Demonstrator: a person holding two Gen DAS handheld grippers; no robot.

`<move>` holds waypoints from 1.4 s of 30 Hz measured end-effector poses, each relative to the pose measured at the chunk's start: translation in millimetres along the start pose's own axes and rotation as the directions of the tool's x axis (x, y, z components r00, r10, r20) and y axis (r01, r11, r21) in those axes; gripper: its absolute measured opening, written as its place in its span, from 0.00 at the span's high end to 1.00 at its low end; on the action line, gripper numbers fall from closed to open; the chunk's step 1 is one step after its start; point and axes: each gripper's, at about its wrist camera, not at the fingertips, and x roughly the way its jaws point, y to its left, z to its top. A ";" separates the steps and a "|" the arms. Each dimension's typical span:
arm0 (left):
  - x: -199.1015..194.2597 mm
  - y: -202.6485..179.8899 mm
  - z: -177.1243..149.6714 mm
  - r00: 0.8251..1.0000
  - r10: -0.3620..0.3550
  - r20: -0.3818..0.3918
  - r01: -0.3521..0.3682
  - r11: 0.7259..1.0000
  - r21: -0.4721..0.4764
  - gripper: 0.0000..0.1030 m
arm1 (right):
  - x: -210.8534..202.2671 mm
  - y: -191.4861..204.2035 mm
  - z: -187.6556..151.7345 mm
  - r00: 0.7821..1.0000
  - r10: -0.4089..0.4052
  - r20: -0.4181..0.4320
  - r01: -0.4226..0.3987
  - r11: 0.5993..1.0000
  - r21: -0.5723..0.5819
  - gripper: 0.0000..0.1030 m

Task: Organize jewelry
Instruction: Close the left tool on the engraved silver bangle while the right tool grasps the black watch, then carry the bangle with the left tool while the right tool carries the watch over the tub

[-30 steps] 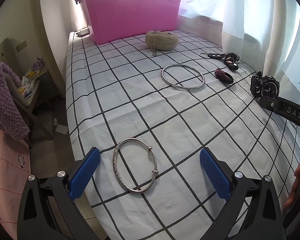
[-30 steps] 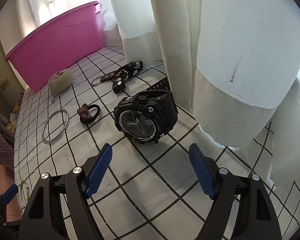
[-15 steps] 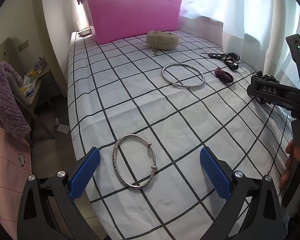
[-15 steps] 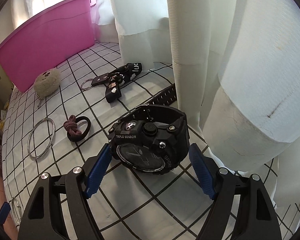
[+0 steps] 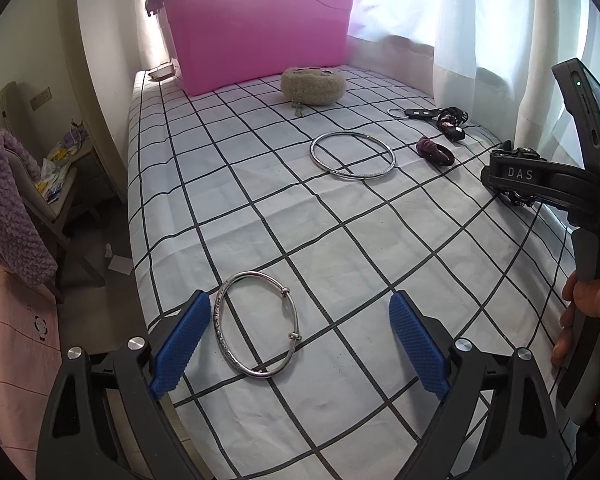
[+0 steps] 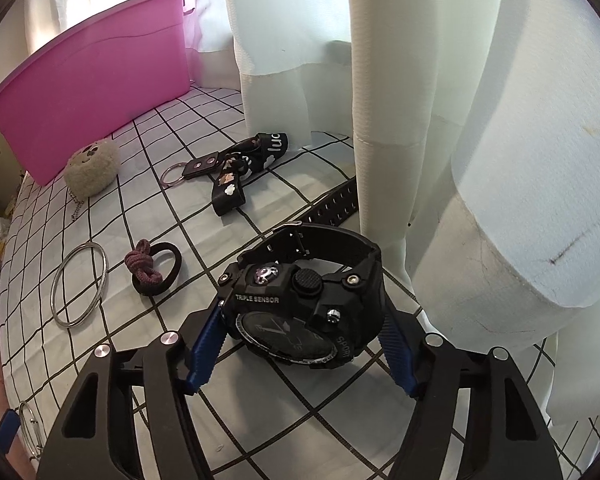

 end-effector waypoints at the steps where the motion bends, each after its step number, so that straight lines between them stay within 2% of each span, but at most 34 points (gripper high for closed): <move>1: -1.3 -0.2 -0.5 1.000 -0.004 0.004 0.004 1.000 0.002 0.23 | -0.6 0.1 -0.6 1.000 0.003 0.001 -0.003 1.000 0.000 0.36; 4: -4.3 1.2 0.3 1.000 -0.006 0.015 0.006 1.000 0.001 0.45 | -4.5 -1.2 -2.3 1.000 0.014 0.014 -0.014 1.000 0.001 0.36; 5: -5.0 2.6 1.1 1.000 -0.008 0.017 0.008 1.000 -0.003 0.59 | -6.8 -2.1 -3.5 1.000 0.019 0.019 -0.019 1.000 0.002 0.36; 6: -5.2 3.6 2.0 1.000 -0.012 0.015 0.012 1.000 -0.002 0.62 | -8.5 -2.7 -4.6 0.999 0.024 0.021 -0.024 1.000 0.001 0.36; 20: -12.4 19.0 9.1 0.999 -0.034 0.005 0.034 0.999 -0.037 0.62 | -42.6 0.0 -26.9 0.995 0.086 0.041 -0.085 0.996 -0.008 0.36; 33: -48.8 30.6 38.9 0.996 -0.062 0.057 0.062 0.998 -0.008 0.62 | -84.3 22.3 -41.2 0.987 0.161 0.019 -0.159 0.985 -0.060 0.37; 42: -79.4 36.9 64.5 0.993 -0.092 0.072 0.092 0.996 0.004 0.62 | -124.1 25.7 -35.3 0.979 0.198 0.055 -0.194 0.978 -0.073 0.37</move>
